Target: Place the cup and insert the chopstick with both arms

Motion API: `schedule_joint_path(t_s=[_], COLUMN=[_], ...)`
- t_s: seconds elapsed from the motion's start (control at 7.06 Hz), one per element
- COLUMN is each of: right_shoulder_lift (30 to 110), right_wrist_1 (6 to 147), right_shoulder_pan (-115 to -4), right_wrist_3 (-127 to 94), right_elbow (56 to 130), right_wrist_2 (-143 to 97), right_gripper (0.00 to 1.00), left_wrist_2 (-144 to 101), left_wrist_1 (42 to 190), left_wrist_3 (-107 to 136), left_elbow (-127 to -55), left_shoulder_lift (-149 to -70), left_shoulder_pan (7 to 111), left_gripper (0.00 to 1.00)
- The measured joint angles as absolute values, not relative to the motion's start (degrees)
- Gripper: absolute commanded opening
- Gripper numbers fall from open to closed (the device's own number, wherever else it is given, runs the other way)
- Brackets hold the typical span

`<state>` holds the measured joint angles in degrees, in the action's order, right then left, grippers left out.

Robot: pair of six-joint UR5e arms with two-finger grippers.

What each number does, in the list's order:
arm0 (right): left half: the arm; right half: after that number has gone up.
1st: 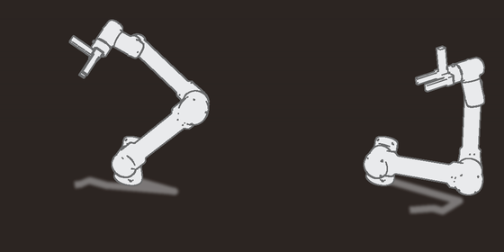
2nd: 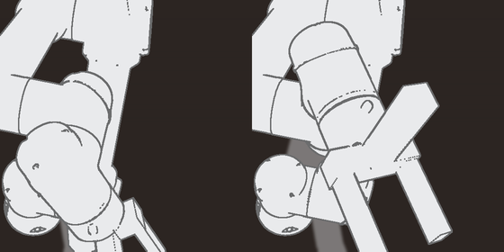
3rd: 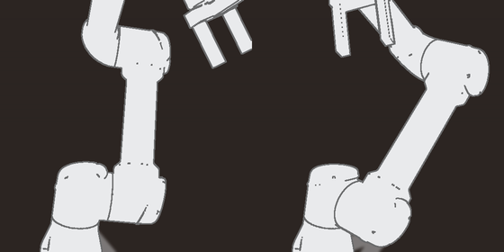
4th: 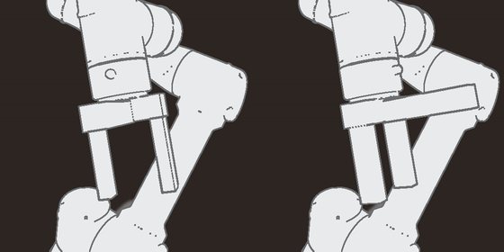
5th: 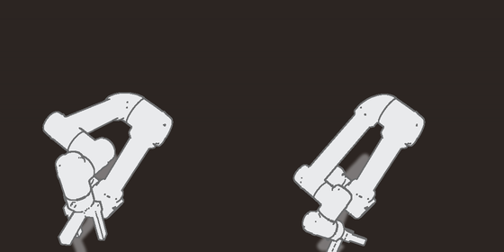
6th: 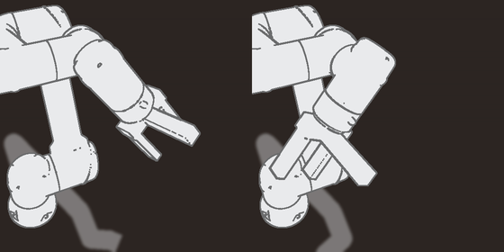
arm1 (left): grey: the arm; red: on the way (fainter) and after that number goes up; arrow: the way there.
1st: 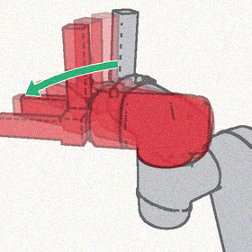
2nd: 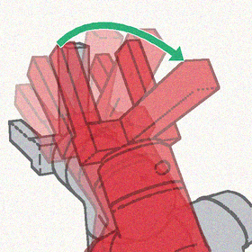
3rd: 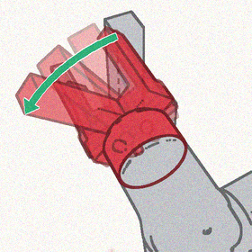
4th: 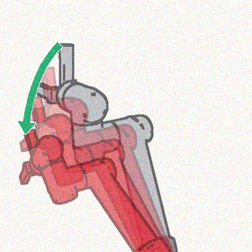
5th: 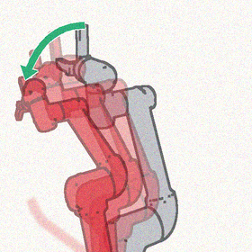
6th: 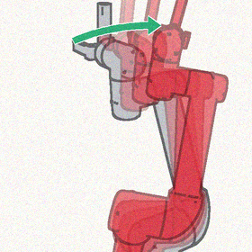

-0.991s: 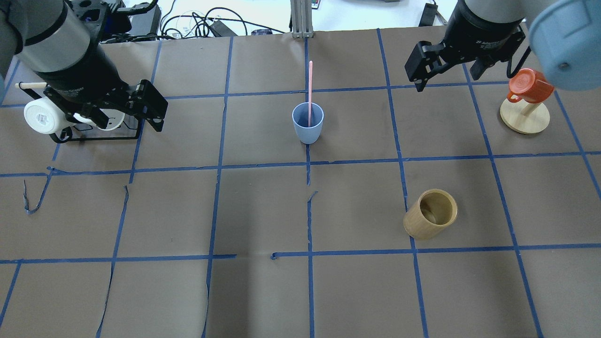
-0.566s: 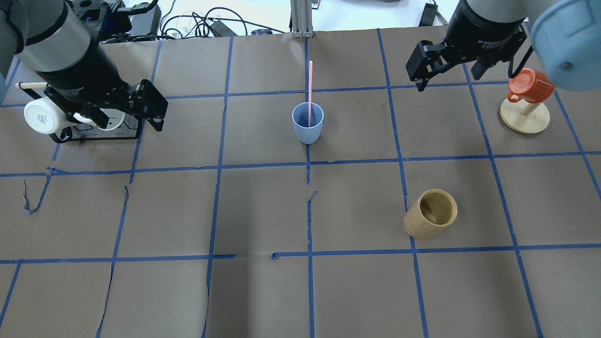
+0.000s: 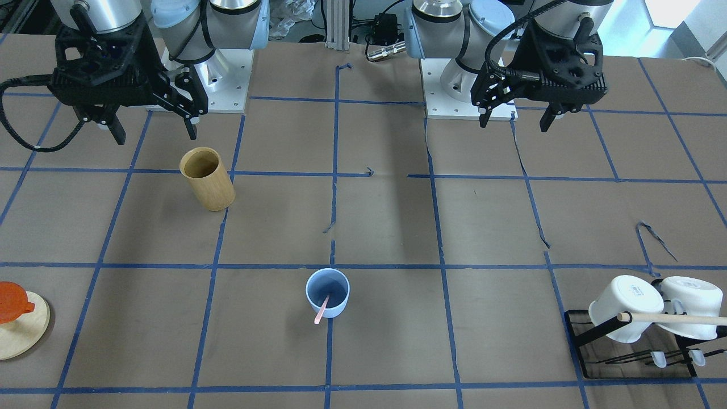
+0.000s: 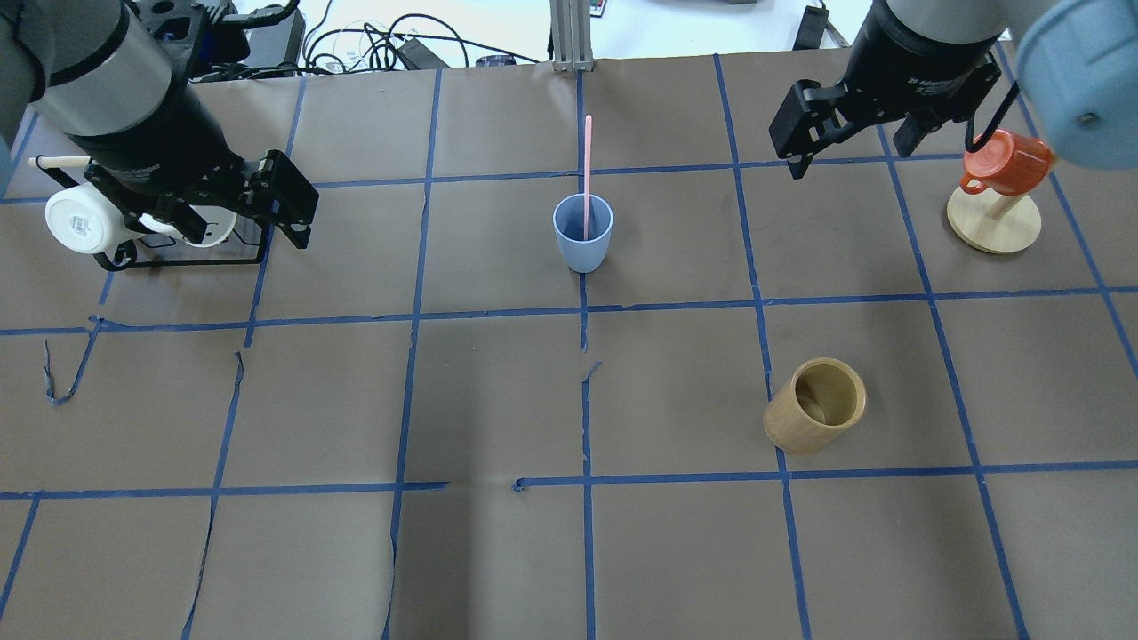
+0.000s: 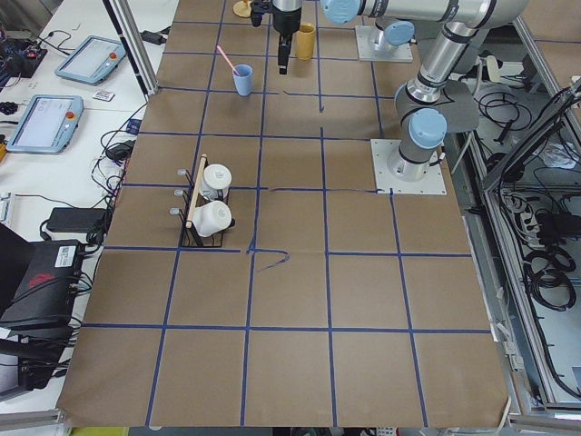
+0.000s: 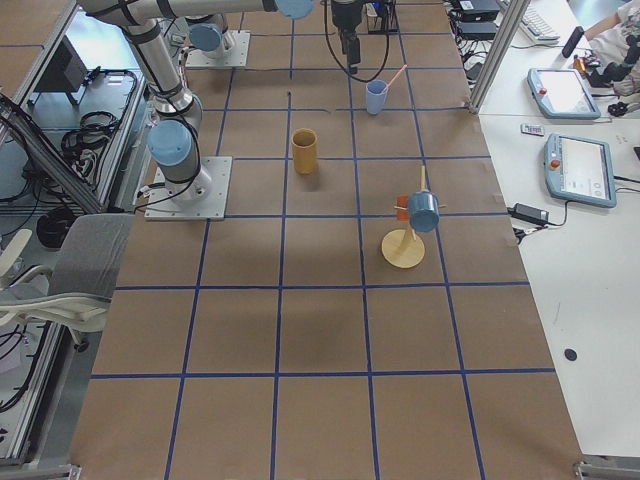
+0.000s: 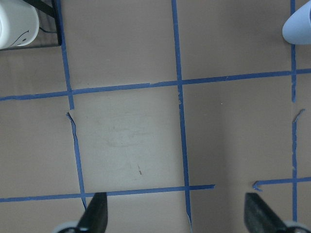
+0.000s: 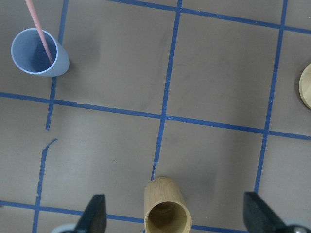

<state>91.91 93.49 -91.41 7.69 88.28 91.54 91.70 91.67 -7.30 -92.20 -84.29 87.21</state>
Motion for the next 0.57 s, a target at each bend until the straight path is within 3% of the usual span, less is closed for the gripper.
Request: schedule_joint_path(t_s=[0.57], right_shoulder_lift=[92.1], right_wrist_1=[92.7], right_shoulder_pan=[-91.6], right_wrist_3=[5.4], right_elbow=[88.2], right_wrist_2=[88.3], right_gripper=[0.99], left_wrist_2=[91.2], left_wrist_1=[91.5], left_wrist_3=[-5.5], left_elbow=[-91.9], left_shoulder_lift=[-84.5], left_shoulder_pan=[87.2], left_gripper=[1.0])
